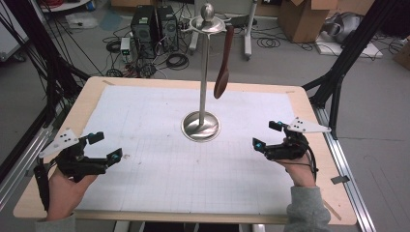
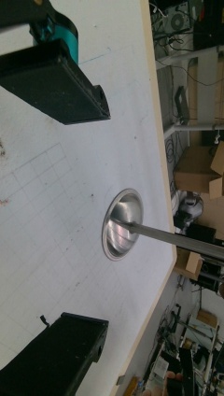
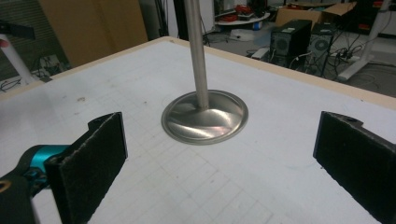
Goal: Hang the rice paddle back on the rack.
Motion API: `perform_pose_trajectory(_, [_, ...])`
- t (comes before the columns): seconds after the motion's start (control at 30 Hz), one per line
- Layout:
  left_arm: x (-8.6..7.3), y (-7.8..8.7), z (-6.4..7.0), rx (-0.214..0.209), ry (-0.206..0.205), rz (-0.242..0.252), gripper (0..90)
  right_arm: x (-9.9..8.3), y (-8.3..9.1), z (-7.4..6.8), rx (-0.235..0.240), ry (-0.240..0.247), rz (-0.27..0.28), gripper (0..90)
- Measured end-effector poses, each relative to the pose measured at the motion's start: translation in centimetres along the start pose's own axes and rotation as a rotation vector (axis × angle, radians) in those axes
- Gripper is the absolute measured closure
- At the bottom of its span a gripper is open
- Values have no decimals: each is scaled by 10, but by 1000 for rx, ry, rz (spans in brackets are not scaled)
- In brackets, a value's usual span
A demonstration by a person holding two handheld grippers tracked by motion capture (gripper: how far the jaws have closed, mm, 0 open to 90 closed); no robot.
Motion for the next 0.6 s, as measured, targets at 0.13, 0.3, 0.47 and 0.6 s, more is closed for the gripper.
perform_pose_trajectory(0.13, [-1, 0, 0, 3, -1, -2, 26, -8, 4, 3, -5, -13, -1, 16])
perform_pose_trajectory(0.3, [-1, -1, 0, 10, -7, -7, 26, -20, 7, 7, -10, -30, -6, 16])
perform_pose_trajectory(0.47, [-4, -3, -3, 14, -4, -16, 26, -32, 13, 11, -27, -58, 1, 16])
perform_pose_trajectory(0.6, [-5, -3, -5, 20, 3, -15, 26, -34, 20, 13, -41, -69, 13, 16])
Point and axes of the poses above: each handheld gripper's, and its own axes: y roughly backward along the jaws, x roughly out of its top, z roughly to its right, the point moved 1 cm from there along -y, roughly forward along the jaws, and after that the axes turned 14 degrees about x, right-handed, at the moved point
